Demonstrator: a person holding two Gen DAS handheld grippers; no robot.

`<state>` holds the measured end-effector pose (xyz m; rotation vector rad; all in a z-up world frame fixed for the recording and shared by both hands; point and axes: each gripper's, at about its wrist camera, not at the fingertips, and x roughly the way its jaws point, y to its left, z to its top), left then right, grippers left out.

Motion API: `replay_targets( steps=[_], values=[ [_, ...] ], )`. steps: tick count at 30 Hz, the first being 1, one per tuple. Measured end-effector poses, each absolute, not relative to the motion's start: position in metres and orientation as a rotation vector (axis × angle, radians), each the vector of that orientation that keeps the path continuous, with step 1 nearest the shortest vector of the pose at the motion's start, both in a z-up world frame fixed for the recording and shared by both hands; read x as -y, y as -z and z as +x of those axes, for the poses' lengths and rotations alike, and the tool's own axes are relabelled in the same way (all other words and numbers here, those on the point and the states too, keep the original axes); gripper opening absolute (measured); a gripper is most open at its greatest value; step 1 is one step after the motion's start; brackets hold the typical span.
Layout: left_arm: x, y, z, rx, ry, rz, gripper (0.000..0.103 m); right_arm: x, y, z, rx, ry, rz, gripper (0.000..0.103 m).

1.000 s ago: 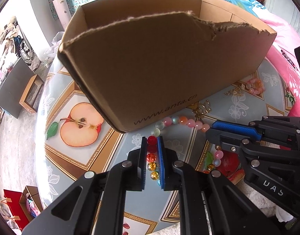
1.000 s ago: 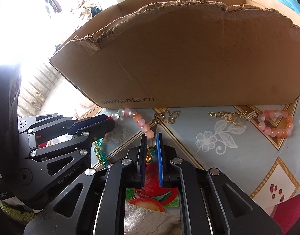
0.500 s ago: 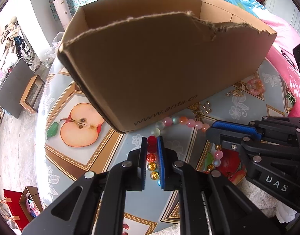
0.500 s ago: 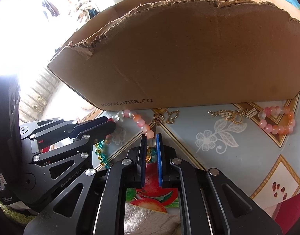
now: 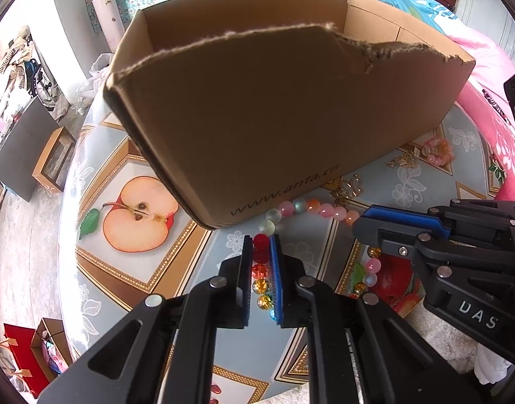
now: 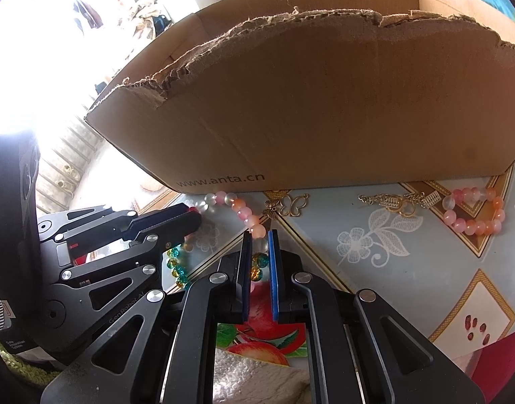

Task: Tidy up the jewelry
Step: 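Grasp the multicolour bead bracelet with the left gripper, then carry the bead bracelet into the box and open the left gripper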

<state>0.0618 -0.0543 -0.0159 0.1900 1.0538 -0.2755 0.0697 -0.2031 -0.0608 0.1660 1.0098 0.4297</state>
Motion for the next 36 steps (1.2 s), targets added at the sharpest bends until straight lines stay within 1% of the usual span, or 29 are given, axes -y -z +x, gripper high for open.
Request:
replay_targets(
  steps=[16, 25, 30, 36],
  values=[
    [0.058, 0.005, 0.043, -1.008, 0.267, 0.202, 0.010, 0.215, 0.050, 0.051, -0.966, -0.443, 0.168, 0.007],
    [0.062, -0.011, 0.018, -0.944, 0.278, 0.202, 0.010, 0.227, 0.038, 0.031, -0.907, -0.450, 0.170, 0.007],
    [0.057, -0.039, -0.003, -0.846, 0.336, 0.173, 0.010, 0.228, 0.021, 0.016, -0.838, -0.443, 0.130, 0.007],
    [0.052, -0.098, -0.009, -0.705, 0.420, 0.116, 0.010, 0.241, -0.024, 0.004, -0.711, -0.459, 0.127, 0.007]
  ],
)
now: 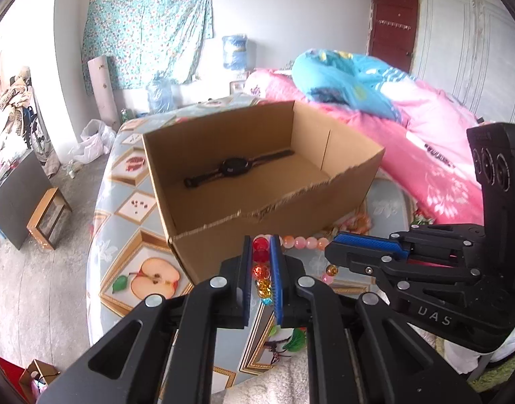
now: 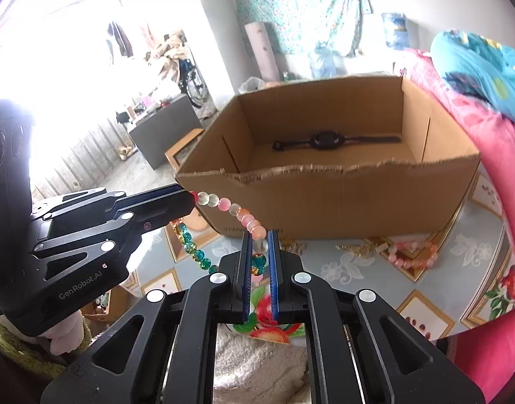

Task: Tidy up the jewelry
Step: 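Carry the bead bracelet into the box and open the left gripper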

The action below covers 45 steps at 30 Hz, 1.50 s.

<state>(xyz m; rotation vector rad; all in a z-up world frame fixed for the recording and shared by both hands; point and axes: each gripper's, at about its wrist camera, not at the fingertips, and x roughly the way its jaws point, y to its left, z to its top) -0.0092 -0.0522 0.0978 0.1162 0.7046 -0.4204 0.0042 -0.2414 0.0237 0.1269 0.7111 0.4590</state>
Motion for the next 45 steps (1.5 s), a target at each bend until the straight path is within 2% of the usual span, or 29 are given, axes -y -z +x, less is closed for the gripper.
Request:
replay_targets(
  steps=[7, 11, 19, 28, 30, 37, 40, 45],
  values=[
    [0.053, -0.155, 0.018, -0.561, 0.464, 0.112, 0.010, 0.250, -0.079, 0.033, -0.589, -0.497, 0.132, 0.007],
    [0.056, -0.166, 0.054, -0.549, 0.457, 0.119, 0.010, 0.251, -0.092, 0.074, -0.606, -0.525, 0.140, 0.007],
    [0.054, -0.134, 0.120, -0.696, 0.403, 0.112, 0.010, 0.243, -0.070, 0.155, -0.812, -0.585, 0.224, 0.007],
    [0.049, -0.077, 0.158, -0.884, 0.322, 0.134, 0.010, 0.212, -0.023, 0.184, -1.010, -0.582, 0.138, 0.010],
    [0.046, -0.074, 0.161, -0.892, 0.302, 0.134, 0.022, 0.213, -0.021, 0.183, -0.995, -0.573, 0.125, 0.012],
    [0.032, -0.087, 0.150, -0.825, 0.241, 0.110, 0.029, 0.245, -0.033, 0.152, -0.876, -0.562, 0.205, 0.012],
    [0.028, -0.097, 0.133, -0.777, 0.244, 0.093, 0.037, 0.263, -0.039, 0.127, -0.817, -0.586, 0.282, 0.014],
    [0.028, -0.102, 0.105, -0.737, 0.232, 0.066, 0.051, 0.278, -0.043, 0.096, -0.743, -0.607, 0.340, 0.023]
  ],
)
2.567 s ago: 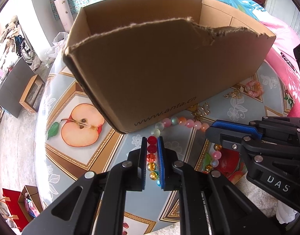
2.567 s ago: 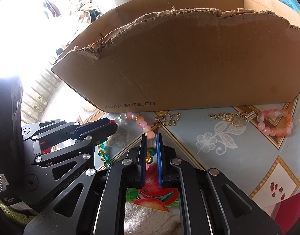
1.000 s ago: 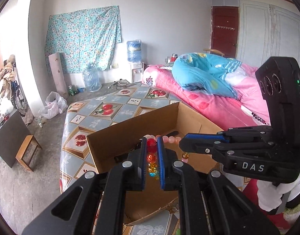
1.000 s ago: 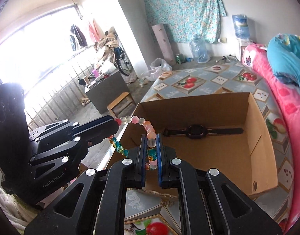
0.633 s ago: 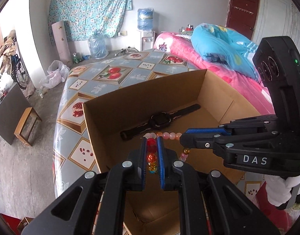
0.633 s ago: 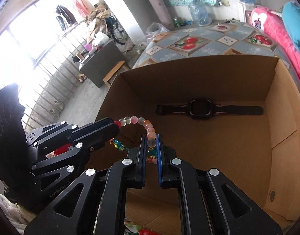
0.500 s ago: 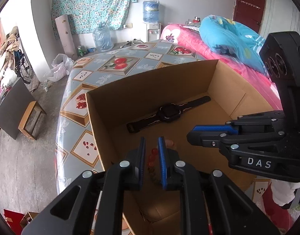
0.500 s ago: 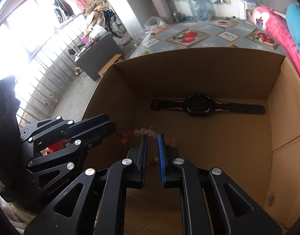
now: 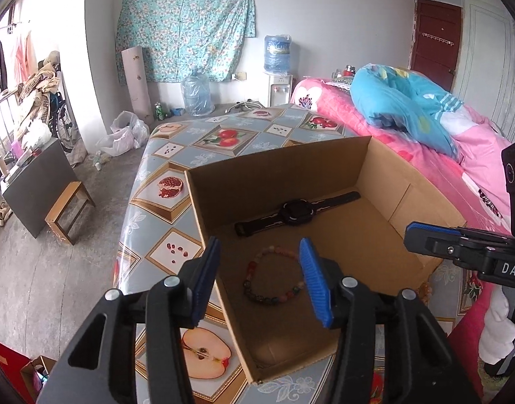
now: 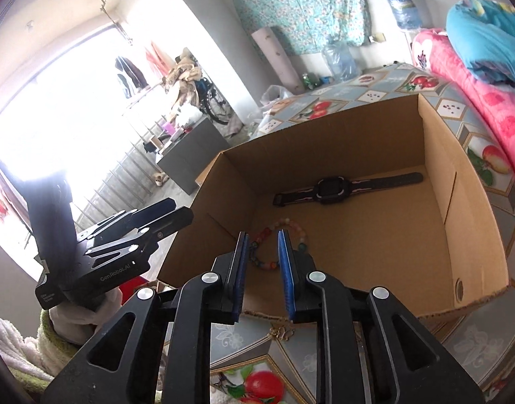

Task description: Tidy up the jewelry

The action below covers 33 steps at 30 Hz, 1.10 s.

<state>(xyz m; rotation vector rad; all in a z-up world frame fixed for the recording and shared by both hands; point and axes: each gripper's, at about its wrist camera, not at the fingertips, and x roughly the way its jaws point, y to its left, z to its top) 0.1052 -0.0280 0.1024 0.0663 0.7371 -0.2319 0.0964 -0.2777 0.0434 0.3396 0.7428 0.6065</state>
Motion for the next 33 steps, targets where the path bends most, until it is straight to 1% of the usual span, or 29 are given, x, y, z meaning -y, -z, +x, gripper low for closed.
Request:
replay_targets(
  steps=[3, 7, 9, 12, 21, 33],
  values=[
    [0.028, -0.102, 0.095, -0.739, 0.195, 0.036, 0.055, 0.283, -0.047, 0.080, -0.708, -0.598, 0.332, 0.031],
    [0.030, -0.103, 0.086, -0.733, 0.137, 0.020, 0.058, 0.288, -0.049, 0.065, -0.687, -0.593, 0.303, 0.037],
    [0.031, -0.104, 0.082, -0.726, 0.113, 0.009, 0.060, 0.291, -0.050, 0.059, -0.686, -0.593, 0.297, 0.042],
    [0.032, -0.106, 0.074, -0.708, 0.080, -0.008, 0.062, 0.296, -0.050, 0.055, -0.684, -0.590, 0.279, 0.045],
    [0.035, -0.106, 0.051, -0.672, 0.021, 0.004, 0.066, 0.292, -0.049, 0.049, -0.684, -0.601, 0.243, 0.048],
    [0.034, -0.101, 0.024, -0.648, -0.050, -0.029, 0.066, 0.288, -0.047, 0.041, -0.691, -0.622, 0.182, 0.049]
  ],
)
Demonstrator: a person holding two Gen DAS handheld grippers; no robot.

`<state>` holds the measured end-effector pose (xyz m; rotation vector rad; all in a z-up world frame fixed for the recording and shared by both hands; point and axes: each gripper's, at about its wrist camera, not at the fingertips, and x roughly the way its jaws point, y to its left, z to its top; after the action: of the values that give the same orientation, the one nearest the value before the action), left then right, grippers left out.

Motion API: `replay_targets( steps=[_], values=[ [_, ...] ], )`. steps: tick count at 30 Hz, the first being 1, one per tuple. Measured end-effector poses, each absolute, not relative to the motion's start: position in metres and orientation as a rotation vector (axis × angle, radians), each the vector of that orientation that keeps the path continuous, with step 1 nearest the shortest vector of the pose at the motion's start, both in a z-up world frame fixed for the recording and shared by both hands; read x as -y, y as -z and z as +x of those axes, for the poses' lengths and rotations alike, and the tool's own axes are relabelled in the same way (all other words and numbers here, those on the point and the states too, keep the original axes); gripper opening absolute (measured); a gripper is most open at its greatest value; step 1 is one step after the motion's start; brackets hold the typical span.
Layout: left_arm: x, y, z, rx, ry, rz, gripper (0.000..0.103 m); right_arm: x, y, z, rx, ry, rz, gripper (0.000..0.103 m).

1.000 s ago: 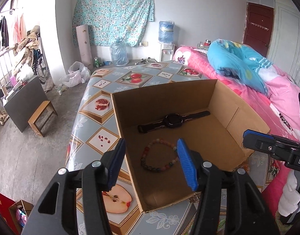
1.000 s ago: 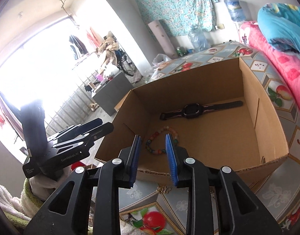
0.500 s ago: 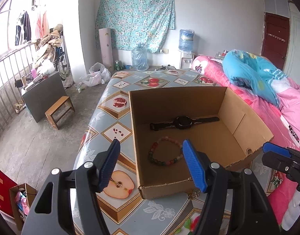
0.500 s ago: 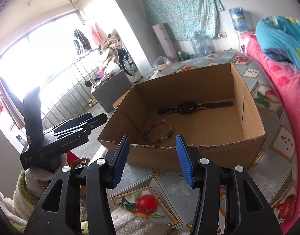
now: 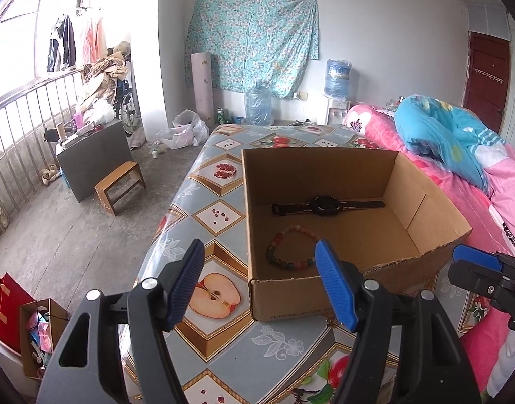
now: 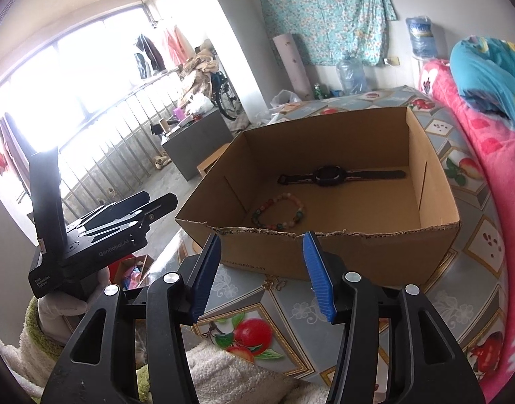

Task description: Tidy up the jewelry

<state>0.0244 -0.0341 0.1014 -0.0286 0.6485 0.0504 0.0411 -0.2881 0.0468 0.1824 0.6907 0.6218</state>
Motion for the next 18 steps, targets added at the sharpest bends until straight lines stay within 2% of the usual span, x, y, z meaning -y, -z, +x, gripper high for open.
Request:
replay_targets(
  steps=[10, 18],
  values=[
    [0.042, -0.104, 0.007, -0.630, -0.086, -0.041, 0.067, 0.300, -0.044, 0.034, -0.695, -0.642, 0.181, 0.052],
    [0.057, -0.107, 0.001, -0.620, -0.061, -0.013, 0.072, 0.311, -0.039, 0.031, -0.700, -0.623, 0.224, 0.058]
  ],
)
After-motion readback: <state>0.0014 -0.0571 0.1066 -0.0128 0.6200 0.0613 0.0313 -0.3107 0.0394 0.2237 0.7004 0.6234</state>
